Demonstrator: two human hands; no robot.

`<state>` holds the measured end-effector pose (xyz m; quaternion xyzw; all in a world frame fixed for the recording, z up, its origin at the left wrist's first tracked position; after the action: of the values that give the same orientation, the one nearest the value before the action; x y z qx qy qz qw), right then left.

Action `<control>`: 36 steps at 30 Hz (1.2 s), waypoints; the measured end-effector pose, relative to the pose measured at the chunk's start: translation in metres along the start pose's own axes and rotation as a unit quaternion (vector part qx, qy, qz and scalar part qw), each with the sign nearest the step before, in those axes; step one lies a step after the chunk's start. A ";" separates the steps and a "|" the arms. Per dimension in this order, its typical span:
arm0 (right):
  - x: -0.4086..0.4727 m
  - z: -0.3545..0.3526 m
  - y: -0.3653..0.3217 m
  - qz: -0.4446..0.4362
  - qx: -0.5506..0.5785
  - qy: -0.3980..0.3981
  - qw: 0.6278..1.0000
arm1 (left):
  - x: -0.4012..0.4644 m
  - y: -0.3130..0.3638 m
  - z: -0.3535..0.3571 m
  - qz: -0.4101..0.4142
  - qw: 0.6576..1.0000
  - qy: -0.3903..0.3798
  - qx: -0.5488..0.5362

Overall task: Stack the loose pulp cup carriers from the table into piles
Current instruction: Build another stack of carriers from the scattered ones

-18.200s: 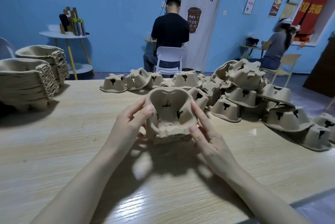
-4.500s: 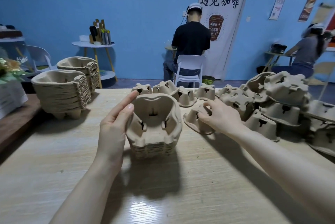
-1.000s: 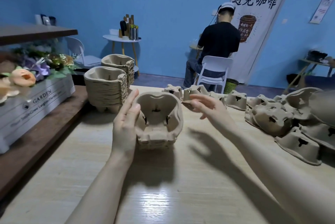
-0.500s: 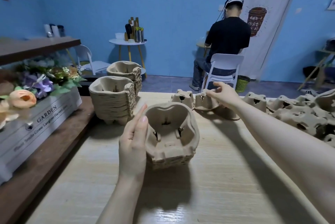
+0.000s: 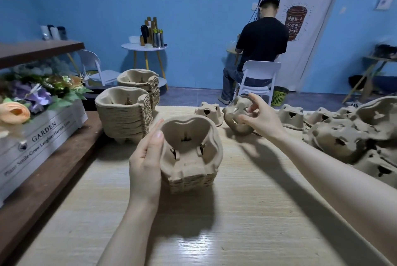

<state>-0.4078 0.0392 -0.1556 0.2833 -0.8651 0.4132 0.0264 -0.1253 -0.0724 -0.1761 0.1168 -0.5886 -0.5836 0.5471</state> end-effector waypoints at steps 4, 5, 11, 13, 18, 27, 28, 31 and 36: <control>-0.024 -0.012 0.002 0.017 0.054 0.012 0.998 | 0.001 0.001 0.001 0.001 1.000 -0.002 0.002; -0.030 -0.015 0.003 0.019 0.058 0.006 0.998 | 0.001 0.000 0.001 0.001 1.000 0.000 0.004; -0.066 -0.029 0.011 0.028 0.043 -0.055 0.997 | -0.001 0.000 -0.003 -0.023 1.000 -0.005 0.001; -0.076 -0.031 0.014 0.034 0.051 -0.053 0.997 | -0.001 0.002 -0.005 -0.044 0.999 -0.014 0.004; -0.102 -0.039 0.020 -0.013 -0.011 -0.010 1.000 | -0.001 0.008 -0.005 -0.084 0.996 -0.034 -0.007; -0.150 -0.069 -0.005 -0.115 0.118 0.083 0.983 | -0.019 0.016 0.019 -0.137 0.989 -0.044 -0.032; -0.155 -0.072 -0.009 -0.120 0.151 0.097 0.976 | -0.022 0.017 0.022 -0.136 0.988 -0.062 -0.038; -0.169 -0.076 -0.016 -0.119 0.255 0.117 0.953 | -0.026 0.020 0.023 -0.123 0.988 -0.089 -0.040; -0.186 -0.065 -0.026 -0.147 0.301 0.084 0.938 | -0.026 0.027 0.020 -0.137 0.984 -0.094 -0.057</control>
<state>-0.2510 0.1602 -0.1467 0.3661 -0.6435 0.6683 0.0727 -0.1179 -0.0332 -0.1611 0.1092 -0.5813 -0.6942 0.4101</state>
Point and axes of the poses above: each hand's wrist, its own x-axis towards the middle knuckle, its own z-axis out of the palm, y = z × x, the point moved 1 cm from there along x, towards the middle knuckle, and after that the axes turned 11 degrees about z, right-handed, at the moved point
